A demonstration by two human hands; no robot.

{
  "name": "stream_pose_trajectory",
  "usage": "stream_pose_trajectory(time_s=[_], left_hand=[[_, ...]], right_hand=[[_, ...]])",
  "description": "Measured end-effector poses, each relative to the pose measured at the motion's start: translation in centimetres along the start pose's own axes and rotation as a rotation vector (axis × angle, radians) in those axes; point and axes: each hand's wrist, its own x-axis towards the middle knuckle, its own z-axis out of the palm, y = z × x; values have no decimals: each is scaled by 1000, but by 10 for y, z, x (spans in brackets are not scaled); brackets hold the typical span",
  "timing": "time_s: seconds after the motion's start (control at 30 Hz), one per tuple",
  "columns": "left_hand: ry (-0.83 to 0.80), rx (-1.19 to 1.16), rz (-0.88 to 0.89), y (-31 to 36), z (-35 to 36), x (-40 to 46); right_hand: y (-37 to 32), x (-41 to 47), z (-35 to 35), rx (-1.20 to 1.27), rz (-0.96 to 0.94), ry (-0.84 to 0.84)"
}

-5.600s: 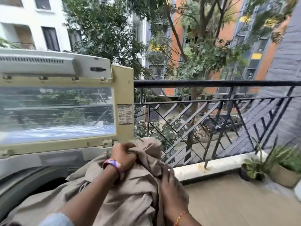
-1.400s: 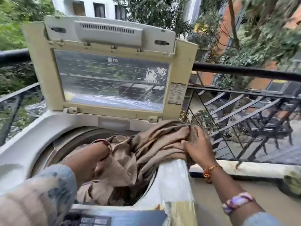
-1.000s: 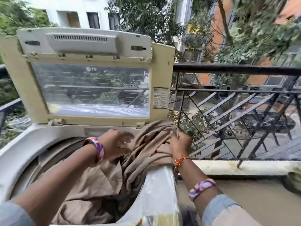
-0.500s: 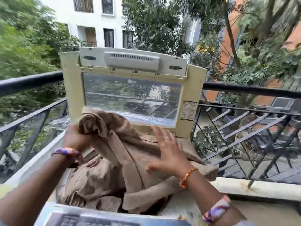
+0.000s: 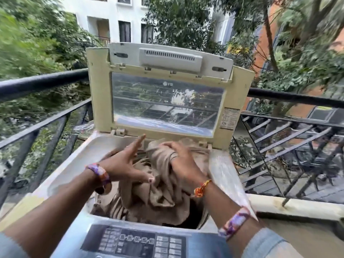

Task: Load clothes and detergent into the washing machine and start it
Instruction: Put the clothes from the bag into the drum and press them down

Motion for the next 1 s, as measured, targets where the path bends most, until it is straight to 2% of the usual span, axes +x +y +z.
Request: stream_pose_trajectory(time_s=[0.07,0.13,0.2,0.3,0.37,0.47,0.5,0.57,0.63,0.67,0.7,0.73,0.8,0.93,1.0], left_hand=[[-38,145,76,-9,17,12],[-136,394,76,-24,36,21],[-225,562,-7,-39,54,30],[-512,775,-126,-53,74,44],[-687,787,-149,-56,82,56],[-788,761,-116,-61,99,73],[-805,764,-104,-63,106,79],[-825,788,-85,-66,119,92],[-828,819,-78,-70,128,104],[-836,822,-83,-74,131,110],[-842,821,-88,-80,134,115],[-841,832,-84,-85,136,117],[-815,882,-82,-95,140,118],[-768,905,-149,-128,147,120],[-748,882,-188,-146,151,119]], right_hand=[[1,-11,27,-208,-93,-354],[13,-16,32,-461,-155,-514],[27,-15,22,-588,-113,-570],[56,-15,0,-654,65,-582],[75,-10,-13,-731,169,-560],[104,4,-16,-743,355,-524],[122,9,-12,-767,374,-531],[218,23,7,-824,476,-606],[275,18,32,-919,362,-674],[275,16,45,-869,408,-722],[254,18,54,-796,496,-792],[215,23,55,-805,523,-782],[175,34,58,-822,492,-832],[189,50,79,-785,579,-983],[203,46,97,-712,595,-1005]])
